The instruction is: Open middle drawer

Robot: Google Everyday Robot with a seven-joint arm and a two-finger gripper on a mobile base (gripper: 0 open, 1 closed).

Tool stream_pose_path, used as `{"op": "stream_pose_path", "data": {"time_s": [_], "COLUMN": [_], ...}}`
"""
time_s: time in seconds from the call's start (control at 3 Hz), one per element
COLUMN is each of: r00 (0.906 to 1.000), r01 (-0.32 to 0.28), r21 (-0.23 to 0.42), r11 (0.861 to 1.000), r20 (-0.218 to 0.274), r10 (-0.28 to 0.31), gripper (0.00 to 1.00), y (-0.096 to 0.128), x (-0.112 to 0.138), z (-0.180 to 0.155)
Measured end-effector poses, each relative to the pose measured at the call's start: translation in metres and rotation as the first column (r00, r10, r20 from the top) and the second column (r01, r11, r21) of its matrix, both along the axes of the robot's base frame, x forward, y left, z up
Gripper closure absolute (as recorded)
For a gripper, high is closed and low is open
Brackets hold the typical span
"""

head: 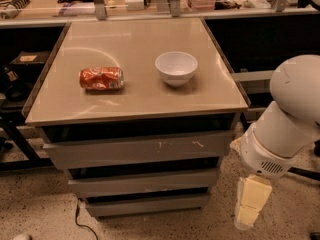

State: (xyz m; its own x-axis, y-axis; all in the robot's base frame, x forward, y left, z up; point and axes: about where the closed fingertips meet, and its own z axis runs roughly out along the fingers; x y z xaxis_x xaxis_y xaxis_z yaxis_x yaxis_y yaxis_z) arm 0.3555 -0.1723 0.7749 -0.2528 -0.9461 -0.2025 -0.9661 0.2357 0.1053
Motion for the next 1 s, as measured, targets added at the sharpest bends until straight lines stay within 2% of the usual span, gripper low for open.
{"op": "stream_pose_path", "data": {"time_s": [0.33, 0.67, 1.0], "r00": [0.9979, 0.9922, 0.9905], "r01": [0.024, 0.065, 0.093], "r21": [0.028, 0.041, 0.058], "r11": [0.999, 0.997, 0.994], "r20": [-0.061, -0.109, -0.107], "r10": [-0.022, -0.06, -0.086], "gripper": [0.0, 0.0, 0.0], "y": [0.008, 0.024, 0.04], "x": [-0.012, -0.02, -0.012], "z": [-0.039, -0.095, -0.127]}}
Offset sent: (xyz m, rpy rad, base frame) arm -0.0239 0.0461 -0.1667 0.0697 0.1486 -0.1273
